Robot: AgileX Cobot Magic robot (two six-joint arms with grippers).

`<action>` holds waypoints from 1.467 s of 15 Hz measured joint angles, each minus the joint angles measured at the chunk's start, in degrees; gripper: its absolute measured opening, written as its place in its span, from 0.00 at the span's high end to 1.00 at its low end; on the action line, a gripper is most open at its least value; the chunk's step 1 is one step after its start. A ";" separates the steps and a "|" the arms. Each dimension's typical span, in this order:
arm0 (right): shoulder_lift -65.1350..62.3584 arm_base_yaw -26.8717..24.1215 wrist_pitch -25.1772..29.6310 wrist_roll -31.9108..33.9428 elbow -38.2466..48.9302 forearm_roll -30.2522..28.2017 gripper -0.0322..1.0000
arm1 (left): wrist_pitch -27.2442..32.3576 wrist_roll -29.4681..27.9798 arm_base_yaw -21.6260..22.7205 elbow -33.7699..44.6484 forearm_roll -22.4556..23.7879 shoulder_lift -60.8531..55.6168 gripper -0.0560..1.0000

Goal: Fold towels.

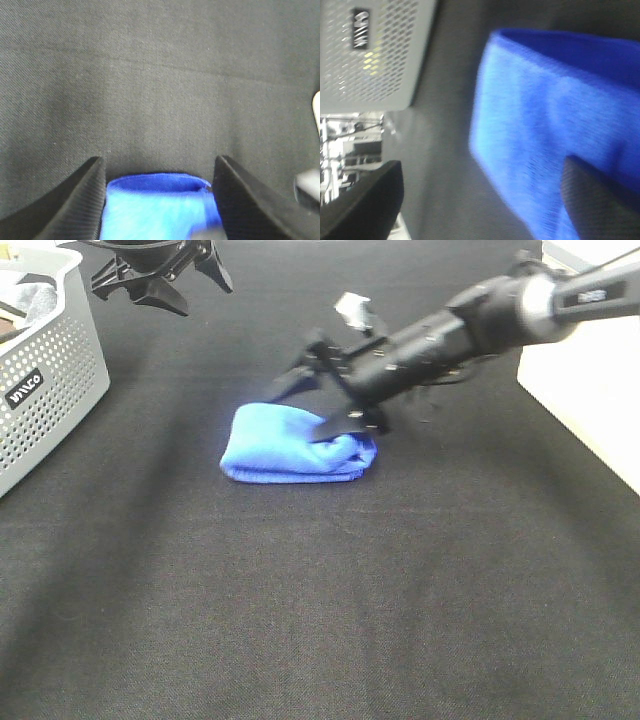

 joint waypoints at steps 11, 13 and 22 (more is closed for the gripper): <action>-1.38 -6.59 9.51 3.44 0.00 -13.69 0.19 | 5.44 1.66 0.00 0.00 0.86 -1.03 0.38; -5.56 -6.59 9.51 5.61 0.00 -18.11 0.19 | 9.68 5.16 0.00 0.00 2.35 -3.44 0.38; -30.37 -6.59 14.67 17.53 7.33 -37.99 0.19 | 18.62 13.52 -0.06 7.73 11.12 -23.61 0.38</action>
